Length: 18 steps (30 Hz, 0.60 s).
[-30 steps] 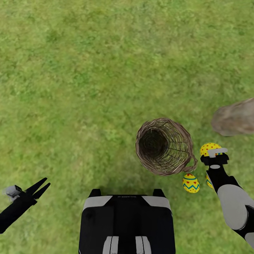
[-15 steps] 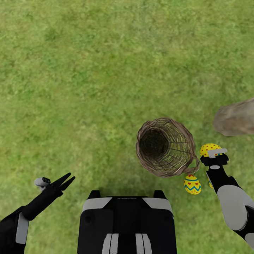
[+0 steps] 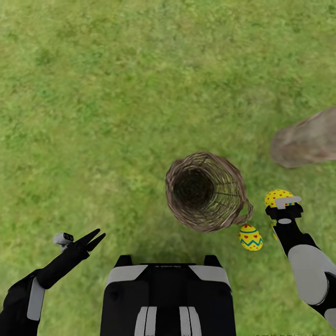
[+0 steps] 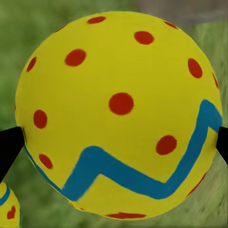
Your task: Take the three Easter eggs out of the wicker basket on the lawn in the garden, then place them on the lawn next to a single tree (choose any tree) so that all three eggs are next to the same tree and none are left in the basket.
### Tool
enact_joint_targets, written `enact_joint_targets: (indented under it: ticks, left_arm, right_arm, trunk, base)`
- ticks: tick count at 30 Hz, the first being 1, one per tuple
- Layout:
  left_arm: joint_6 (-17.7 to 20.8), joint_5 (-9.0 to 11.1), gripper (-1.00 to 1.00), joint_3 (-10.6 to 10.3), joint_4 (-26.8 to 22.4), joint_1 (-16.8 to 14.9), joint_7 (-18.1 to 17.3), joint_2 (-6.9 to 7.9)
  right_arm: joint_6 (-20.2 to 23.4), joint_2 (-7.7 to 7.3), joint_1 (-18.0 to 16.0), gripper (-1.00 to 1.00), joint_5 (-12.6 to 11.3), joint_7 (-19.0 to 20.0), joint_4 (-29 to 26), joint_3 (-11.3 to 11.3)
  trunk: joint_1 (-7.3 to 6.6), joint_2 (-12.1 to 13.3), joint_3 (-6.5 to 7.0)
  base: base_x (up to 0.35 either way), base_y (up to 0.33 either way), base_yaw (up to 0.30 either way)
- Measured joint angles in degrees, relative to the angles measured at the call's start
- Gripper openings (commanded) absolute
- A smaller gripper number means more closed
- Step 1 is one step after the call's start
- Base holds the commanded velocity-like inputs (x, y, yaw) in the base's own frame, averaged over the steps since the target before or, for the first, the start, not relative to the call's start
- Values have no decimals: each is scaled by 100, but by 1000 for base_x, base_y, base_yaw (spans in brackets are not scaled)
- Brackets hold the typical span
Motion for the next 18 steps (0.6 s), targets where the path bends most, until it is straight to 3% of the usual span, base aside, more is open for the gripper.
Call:
enact_joint_targets:
  ticks: [9,15,16,18]
  left_arm:
    - [0,1,100,-3,2,0,0,0]
    - [0,12,100,2,8,1,1,6]
    - [1,61,100,9,-5,1,1,8]
    - [1,343,100,33,-7,8,0,47]
  right_arm:
    - [0,-2,0,-100,0,0,0,0]
    - [12,15,-2,-100,2,16,-63,0]
    - [14,15,-2,-100,4,16,-62,0]
    - [16,17,-2,-100,8,23,-60,0]
  trunk:
    - [198,-361,-105]
    - [264,-483,-149]
    - [264,-483,-149]
    - [264,-483,-149]
  base:
    - [0,0,-215]
    - [0,0,-20]
    - [0,0,0]
    - [0,0,0]
